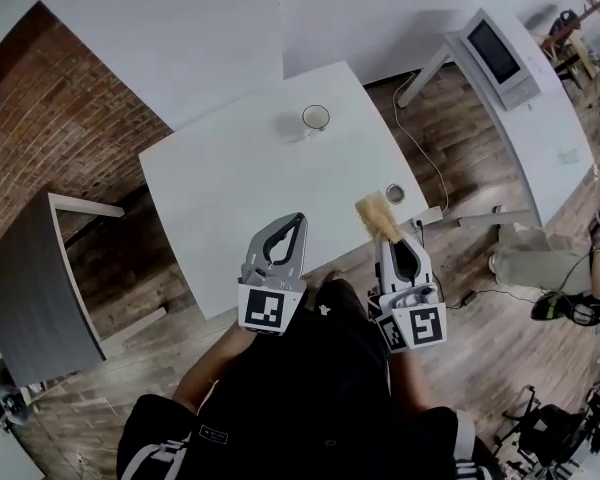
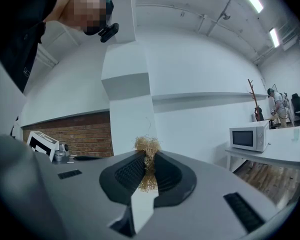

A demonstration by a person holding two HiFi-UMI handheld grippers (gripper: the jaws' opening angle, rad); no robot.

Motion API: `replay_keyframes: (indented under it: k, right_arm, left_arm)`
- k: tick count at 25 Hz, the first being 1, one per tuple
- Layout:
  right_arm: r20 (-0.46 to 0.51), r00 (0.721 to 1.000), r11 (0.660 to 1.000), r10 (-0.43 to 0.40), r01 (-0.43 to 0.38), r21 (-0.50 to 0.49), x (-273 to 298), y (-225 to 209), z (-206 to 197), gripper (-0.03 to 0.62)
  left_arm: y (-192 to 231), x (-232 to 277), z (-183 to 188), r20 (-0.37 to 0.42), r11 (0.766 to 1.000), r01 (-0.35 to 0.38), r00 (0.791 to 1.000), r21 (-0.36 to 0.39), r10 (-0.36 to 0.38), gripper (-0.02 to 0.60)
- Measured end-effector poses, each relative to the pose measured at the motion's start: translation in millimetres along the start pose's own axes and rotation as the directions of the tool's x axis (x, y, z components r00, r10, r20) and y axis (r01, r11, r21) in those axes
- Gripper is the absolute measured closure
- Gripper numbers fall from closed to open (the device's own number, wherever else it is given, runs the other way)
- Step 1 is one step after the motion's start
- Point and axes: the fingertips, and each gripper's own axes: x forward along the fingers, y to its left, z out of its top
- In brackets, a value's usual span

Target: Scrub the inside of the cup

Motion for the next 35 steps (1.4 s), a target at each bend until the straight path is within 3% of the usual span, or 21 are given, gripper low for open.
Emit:
replay_keyframes:
  k: [5, 10, 16, 19, 26, 35]
  right_arm:
    - [-0.021, 0.998, 0.998, 0.058, -0.058, 0.003, 38.9, -26.0, -1.8, 0.563]
    - [-0.046, 0.986, 0.988, 0.157, -0.157, 0.001, 80.6, -62.2, -4.0, 0.563]
    - [-0.099, 0.943, 0.948, 0.317, -0.319, -0.003, 134.5, -100.3, -13.3, 0.563]
    - [-0.112, 0.919, 0.924, 0.379, -0.381, -0.004, 158.2, -119.0, -13.3, 0.563]
    - [-0.157, 0.889, 0.899, 0.431, -0.437, -0.003, 184.2, -138.1, -21.7, 0.563]
    - [-0.215, 0.89, 0.915, 0.402, -0.399, 0.057, 206.4, -150.2, -65.4, 0.563]
  left_arm:
    - [6.9, 31.5, -6.3, -0.003, 0.999, -0.029, 1.0, -0.016, 0.029, 0.578]
    - [11.9, 72.6, -14.6, -0.027, 0.992, -0.124, 0.992, -0.007, 0.124, 0.577]
    - [17.3, 119.0, -28.5, -0.085, 0.961, -0.275, 0.959, -0.041, 0.271, 0.577]
    - [19.7, 143.5, -47.8, -0.142, 0.946, -0.324, 0.938, -0.021, 0.318, 0.577]
    - [37.0, 178.5, -112.8, -0.289, 0.945, -0.328, 0.906, -0.013, 0.31, 0.522]
    - [88.3, 227.7, -211.1, -0.423, 0.962, -0.269, 0.867, 0.046, 0.263, 0.469]
